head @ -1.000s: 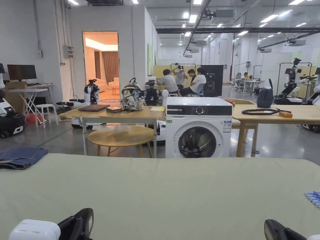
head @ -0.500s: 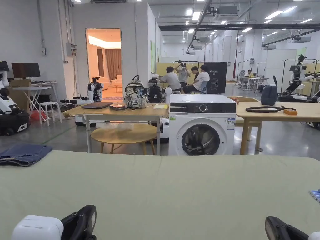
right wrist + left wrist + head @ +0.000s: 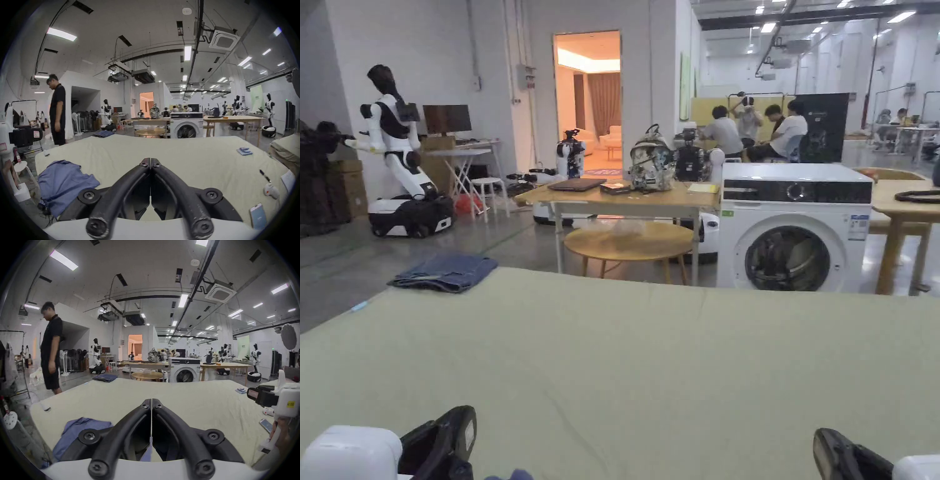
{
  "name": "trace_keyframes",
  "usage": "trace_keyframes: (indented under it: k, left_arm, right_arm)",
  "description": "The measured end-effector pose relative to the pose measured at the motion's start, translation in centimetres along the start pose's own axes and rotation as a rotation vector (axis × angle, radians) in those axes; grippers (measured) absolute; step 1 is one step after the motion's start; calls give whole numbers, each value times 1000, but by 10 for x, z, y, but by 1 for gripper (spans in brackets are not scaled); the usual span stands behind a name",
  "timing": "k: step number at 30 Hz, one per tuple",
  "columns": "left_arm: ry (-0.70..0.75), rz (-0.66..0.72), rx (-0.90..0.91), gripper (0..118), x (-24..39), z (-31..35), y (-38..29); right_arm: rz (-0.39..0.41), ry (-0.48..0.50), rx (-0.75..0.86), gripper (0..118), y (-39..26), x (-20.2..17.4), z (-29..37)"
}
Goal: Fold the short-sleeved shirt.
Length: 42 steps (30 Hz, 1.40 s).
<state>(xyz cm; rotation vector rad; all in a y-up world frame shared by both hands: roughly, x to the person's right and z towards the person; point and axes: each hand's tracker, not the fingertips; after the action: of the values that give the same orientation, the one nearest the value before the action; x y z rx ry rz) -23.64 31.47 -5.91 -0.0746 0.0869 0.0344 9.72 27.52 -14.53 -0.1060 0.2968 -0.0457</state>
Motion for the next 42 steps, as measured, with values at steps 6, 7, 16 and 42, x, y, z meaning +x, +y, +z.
trace_keyframes:
  k: [6, 7, 16, 42]
  left_arm:
    - [61, 12, -41, 0, -43, 13, -3]
    - [53, 23, -68, 0, -52, 12, -4]
    - [8, 122, -565, 100, -156, -93, -80]
    - [-97, 499, -336, 0, -218, -157, 18]
  right_arm:
    - [-17, 85, -17, 0, -7, -24, -16]
    - [-16, 97, -22, 0, -8, -26, -17]
    - [-18, 115, -109, 0, -32, -13, -14]
    - [-146, -43, -198, 0, -40, 71, 27]
